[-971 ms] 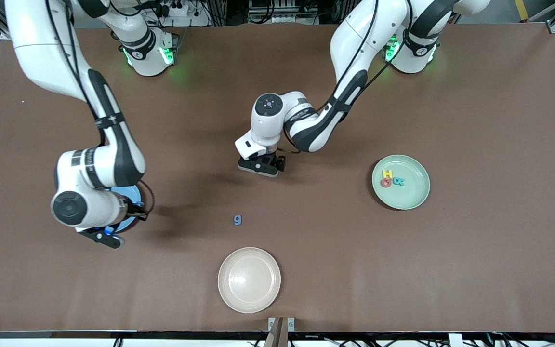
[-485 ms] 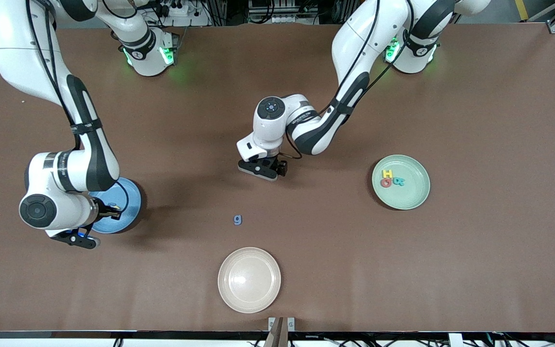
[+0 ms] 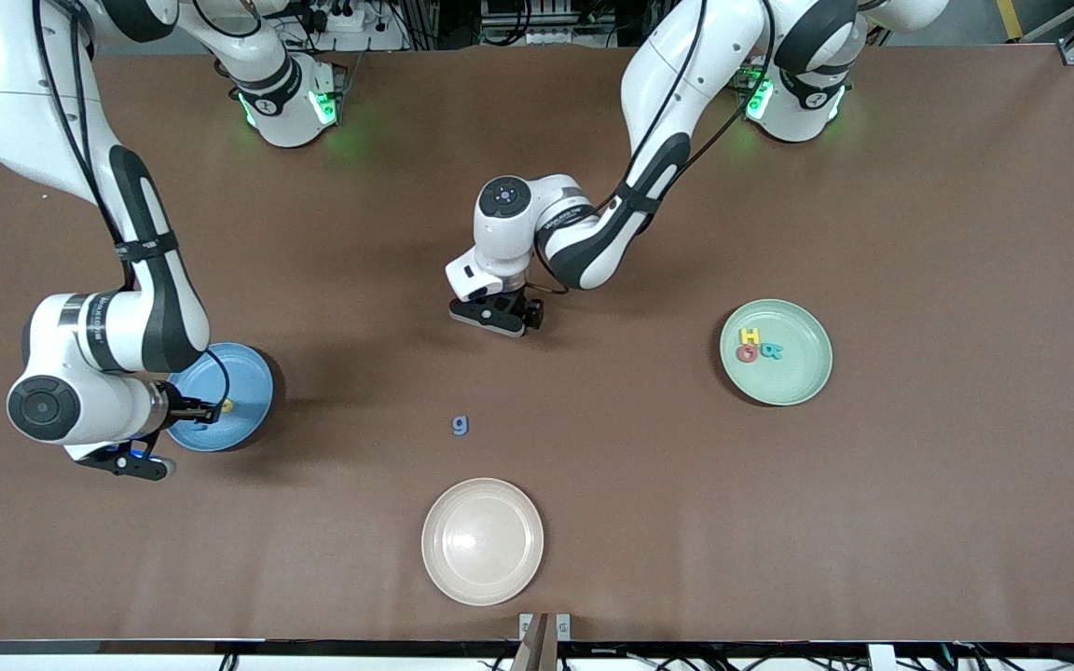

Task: Sort upper and lower case letters into plates
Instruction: 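Release the e onto the blue plate while the left gripper lowers over M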

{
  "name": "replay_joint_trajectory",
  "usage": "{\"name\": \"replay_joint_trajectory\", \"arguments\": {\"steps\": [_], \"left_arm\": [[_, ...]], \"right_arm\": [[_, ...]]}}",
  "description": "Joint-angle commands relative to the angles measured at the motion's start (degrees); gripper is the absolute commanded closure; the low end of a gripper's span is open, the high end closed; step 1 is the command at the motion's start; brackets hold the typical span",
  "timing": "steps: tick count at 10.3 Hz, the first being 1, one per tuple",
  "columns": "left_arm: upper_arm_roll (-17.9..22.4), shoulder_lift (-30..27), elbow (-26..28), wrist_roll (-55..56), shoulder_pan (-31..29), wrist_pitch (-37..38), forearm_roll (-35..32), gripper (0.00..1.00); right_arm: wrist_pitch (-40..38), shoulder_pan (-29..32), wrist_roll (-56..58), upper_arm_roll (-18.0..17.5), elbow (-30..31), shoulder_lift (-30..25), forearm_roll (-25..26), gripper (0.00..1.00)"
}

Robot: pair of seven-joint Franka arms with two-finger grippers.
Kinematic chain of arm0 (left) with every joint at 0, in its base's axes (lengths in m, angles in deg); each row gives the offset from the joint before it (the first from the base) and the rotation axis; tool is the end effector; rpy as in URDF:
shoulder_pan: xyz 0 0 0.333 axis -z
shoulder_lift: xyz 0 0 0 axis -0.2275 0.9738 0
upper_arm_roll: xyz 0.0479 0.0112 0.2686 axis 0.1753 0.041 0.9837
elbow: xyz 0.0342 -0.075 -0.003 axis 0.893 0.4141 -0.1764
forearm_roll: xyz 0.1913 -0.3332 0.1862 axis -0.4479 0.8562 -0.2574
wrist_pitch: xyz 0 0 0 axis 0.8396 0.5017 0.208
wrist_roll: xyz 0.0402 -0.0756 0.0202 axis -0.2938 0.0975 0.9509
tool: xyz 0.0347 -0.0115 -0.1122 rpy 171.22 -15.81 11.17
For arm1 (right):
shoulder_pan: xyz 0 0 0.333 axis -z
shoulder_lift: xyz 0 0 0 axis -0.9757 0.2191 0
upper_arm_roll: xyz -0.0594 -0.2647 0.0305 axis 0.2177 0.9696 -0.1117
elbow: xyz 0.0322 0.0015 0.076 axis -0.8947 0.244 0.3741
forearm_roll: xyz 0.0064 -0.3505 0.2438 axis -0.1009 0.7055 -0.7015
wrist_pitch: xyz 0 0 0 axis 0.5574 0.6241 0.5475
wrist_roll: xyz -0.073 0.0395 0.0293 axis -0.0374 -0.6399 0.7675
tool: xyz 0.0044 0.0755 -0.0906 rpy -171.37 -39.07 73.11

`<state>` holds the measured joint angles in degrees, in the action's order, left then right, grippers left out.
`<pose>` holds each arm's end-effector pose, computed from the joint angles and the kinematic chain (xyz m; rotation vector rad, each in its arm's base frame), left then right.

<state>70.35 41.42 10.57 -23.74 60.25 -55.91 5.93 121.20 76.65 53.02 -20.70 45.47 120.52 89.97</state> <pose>0.4249 -0.5897 0.1009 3.0142 -0.4720 0.2691 0.6812 -0.0182 0.1975 2.9382 -0.3295 -0.3059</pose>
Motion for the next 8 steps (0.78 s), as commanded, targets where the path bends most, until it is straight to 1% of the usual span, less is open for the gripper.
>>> {"name": "replay_joint_trajectory", "arguments": {"steps": [1,2,3,4,5,6,8], "left_arm": [[1.0,0.9,-1.6,1.3,0.7,0.2,-0.7,0.40],[1.0,0.8,-1.6,1.6,0.7,0.3,-0.6,0.40],[1.0,0.7,-1.5,3.0,0.8,0.8,-0.6,0.46],[0.9,0.7,-1.5,4.6,0.8,1.4,-0.6,0.46],[0.9,0.7,-1.5,5.9,0.8,1.5,-0.4,0.46],[0.9,0.7,-1.4,6.5,0.8,1.5,0.5,0.49],[0.9,0.8,-1.4,6.7,1.5,1.5,1.7,0.56]], "right_arm": [[-0.8,-1.1,-2.5,-0.6,2.3,-2.3,0.8,0.00],[-1.0,-2.5,-5.8,-0.6,2.3,-2.3,0.8,0.00],[-1.2,-3.9,-9.6,-0.7,2.3,-2.4,0.6,0.00],[-1.2,-4.9,-11.9,-1.1,2.1,-2.5,0.2,0.00],[-0.9,-6.1,-14.2,-1.8,1.9,-2.5,-1.4,0.00],[-0.5,-7.5,-16.5,-1.9,1.7,-2.4,-2.6,0.00],[0.6,-9.1,-19.1,-1.9,1.6,-2.2,-2.8,0.00]]}}
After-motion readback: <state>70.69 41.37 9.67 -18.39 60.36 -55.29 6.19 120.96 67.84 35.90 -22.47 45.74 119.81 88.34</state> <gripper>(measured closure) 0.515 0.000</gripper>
